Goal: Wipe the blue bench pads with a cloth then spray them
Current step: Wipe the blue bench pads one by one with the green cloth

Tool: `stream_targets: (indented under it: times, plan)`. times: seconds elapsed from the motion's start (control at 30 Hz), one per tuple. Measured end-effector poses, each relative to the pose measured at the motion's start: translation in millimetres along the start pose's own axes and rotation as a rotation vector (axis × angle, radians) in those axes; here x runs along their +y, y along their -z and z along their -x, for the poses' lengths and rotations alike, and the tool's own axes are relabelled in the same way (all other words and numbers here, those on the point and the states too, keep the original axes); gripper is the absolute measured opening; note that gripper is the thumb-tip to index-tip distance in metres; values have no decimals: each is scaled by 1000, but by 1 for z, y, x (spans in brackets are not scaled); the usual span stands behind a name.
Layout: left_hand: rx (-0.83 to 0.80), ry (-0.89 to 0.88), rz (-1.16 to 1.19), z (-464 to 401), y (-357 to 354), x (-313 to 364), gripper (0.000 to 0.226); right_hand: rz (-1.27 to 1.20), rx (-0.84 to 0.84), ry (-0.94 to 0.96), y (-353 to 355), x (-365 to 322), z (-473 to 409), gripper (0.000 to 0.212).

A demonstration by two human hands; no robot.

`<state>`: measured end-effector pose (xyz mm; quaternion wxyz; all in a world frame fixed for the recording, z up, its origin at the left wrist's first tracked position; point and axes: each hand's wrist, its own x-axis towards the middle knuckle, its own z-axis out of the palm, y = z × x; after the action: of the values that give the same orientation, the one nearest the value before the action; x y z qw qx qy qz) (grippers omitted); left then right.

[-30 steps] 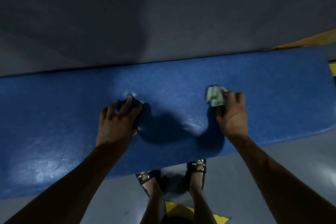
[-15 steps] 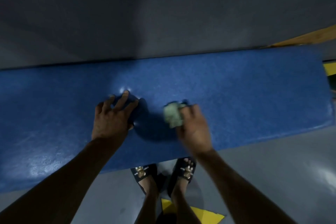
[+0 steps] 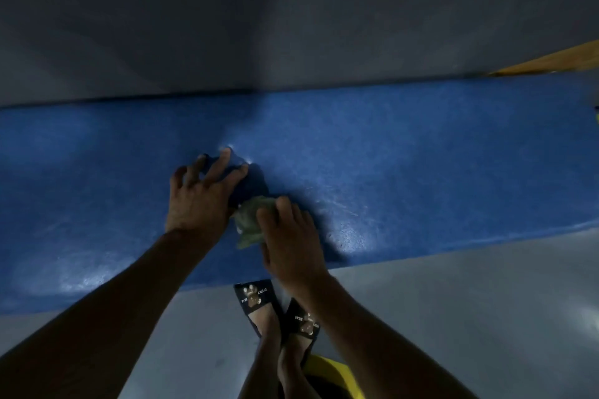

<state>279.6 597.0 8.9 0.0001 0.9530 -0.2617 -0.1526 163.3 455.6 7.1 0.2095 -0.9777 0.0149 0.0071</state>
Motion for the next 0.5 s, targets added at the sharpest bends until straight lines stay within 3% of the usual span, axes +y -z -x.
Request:
stream_targets:
  times: [0.07,0.17,0.27,0.4,0.5]
  plan:
    - [3,3,7,2,0,-1,79,22,-30,-34,20,39,7,41]
    - [31,3,28,7,5,2,82,104,26,-300,57,123,31,50]
    - [98,-17,72,23,5,5,79,74,156,-571,81,172,57,44]
    - [77,-12,108,49,-1,8,73,31,277,-725,46,118,50,37]
    - [44,-11,104,67,-3,11,74,-42,241,-496,7,27,38,28]
